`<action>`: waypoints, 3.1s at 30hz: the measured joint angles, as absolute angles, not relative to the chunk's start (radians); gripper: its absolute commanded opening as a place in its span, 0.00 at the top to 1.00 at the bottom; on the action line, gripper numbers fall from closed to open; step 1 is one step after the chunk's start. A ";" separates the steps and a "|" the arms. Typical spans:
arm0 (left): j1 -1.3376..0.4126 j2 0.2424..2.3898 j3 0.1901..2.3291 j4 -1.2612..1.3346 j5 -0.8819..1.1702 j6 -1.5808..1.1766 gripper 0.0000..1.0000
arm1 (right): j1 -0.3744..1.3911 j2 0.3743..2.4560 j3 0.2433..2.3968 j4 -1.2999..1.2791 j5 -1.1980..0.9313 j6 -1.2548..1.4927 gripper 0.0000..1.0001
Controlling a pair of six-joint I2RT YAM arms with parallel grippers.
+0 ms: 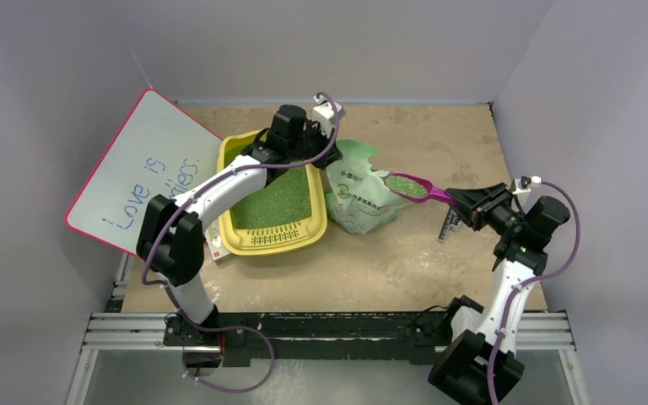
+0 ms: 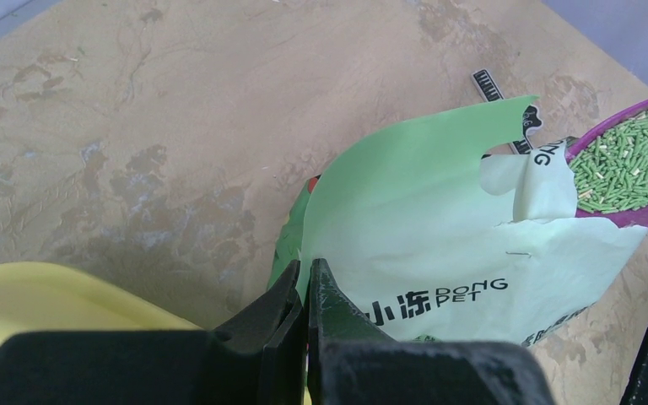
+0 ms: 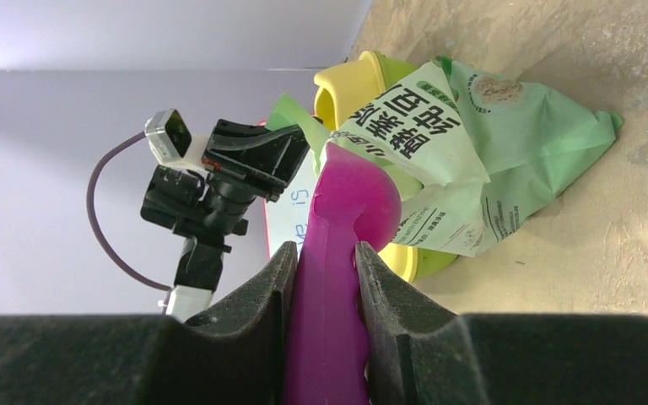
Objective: Fill the litter box with clean litter
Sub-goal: 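Scoop the cat litter from the cat litter bag, then pour the cat litter into the litter box.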
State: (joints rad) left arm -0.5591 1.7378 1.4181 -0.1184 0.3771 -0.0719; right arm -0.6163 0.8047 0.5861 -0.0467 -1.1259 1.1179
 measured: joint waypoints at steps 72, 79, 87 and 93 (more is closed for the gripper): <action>-0.540 1.742 1.398 -0.063 0.427 -0.096 1.00 | 0.123 1.043 0.656 0.374 -0.807 1.329 1.00; -0.539 1.742 1.395 -0.056 0.427 -0.096 1.00 | 0.249 1.140 0.698 0.395 -0.715 1.297 1.00; -0.538 1.742 1.394 -0.042 0.423 -0.103 1.00 | 0.374 1.237 0.722 0.443 -0.585 1.259 1.00; -0.530 1.742 1.394 -0.023 0.436 -0.113 1.00 | 0.451 1.299 0.772 0.449 -0.479 1.203 1.00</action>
State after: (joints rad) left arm -0.5297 1.7416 1.3937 -0.0235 0.4358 -0.1135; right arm 0.4511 1.2987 0.7715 0.4488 -0.4789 1.2034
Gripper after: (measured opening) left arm 0.007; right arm 0.302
